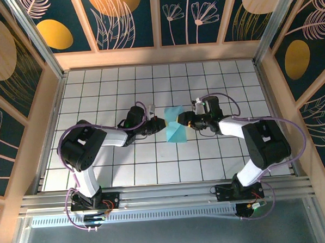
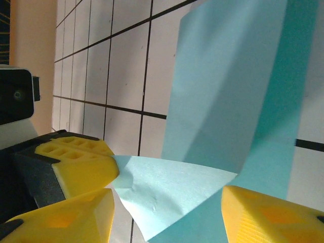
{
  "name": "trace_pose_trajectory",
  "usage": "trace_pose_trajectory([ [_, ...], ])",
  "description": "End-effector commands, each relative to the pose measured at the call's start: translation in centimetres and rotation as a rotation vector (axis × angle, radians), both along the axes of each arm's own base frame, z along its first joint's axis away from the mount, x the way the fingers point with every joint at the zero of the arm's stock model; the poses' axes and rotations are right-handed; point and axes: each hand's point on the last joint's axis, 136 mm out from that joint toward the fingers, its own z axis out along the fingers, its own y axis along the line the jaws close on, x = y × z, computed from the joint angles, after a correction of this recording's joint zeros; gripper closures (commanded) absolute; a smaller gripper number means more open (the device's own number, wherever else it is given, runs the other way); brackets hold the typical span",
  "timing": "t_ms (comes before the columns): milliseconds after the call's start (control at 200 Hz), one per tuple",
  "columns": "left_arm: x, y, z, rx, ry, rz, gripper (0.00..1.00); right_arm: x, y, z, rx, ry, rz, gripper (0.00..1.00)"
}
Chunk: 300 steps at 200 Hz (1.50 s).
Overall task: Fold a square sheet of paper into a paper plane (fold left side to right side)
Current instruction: Turn over the paper at the center of the table.
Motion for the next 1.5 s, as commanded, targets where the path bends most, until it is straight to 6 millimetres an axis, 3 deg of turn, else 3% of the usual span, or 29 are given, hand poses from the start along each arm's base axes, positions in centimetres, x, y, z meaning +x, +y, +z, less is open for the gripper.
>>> trace_pose_trajectory([
  [0,0.2,-0.4,1.8,-0.060,-0.038,0.001,1.00,0.1,1.4,0.2,0.057,-0.005,0.008,0.42],
  [195,0.1,-0.1,1.4,-0.042,-0.031,0.011,1.00,0.2,2.2,-0.5,0.055,0.011,0.013,0.42],
  [460,0.1,0.2,1.1,-0.020,-0.028,0.018,1.00,0.1,0.0,-1.1,-0.013,0.007,-0.045,0.40],
  [606,0.1,0.1,1.3,-0.026,-0.032,0.014,1.00,-0.4,-0.1,-1.8,-0.010,0.033,-0.041,0.39],
  [861,0.2,0.0,1.3,-0.030,-0.031,0.010,1.00,-0.6,1.2,-1.5,0.046,0.028,-0.006,0.40],
  [1256,0.1,-0.1,1.1,-0.032,-0.021,0.011,1.00,1.4,3.4,-0.7,0.125,-0.005,0.015,0.41],
  [1496,0.2,0.5,0.0,0.005,0.001,0.039,1.00,1.5,3.6,-0.8,0.139,-0.012,0.017,0.47],
])
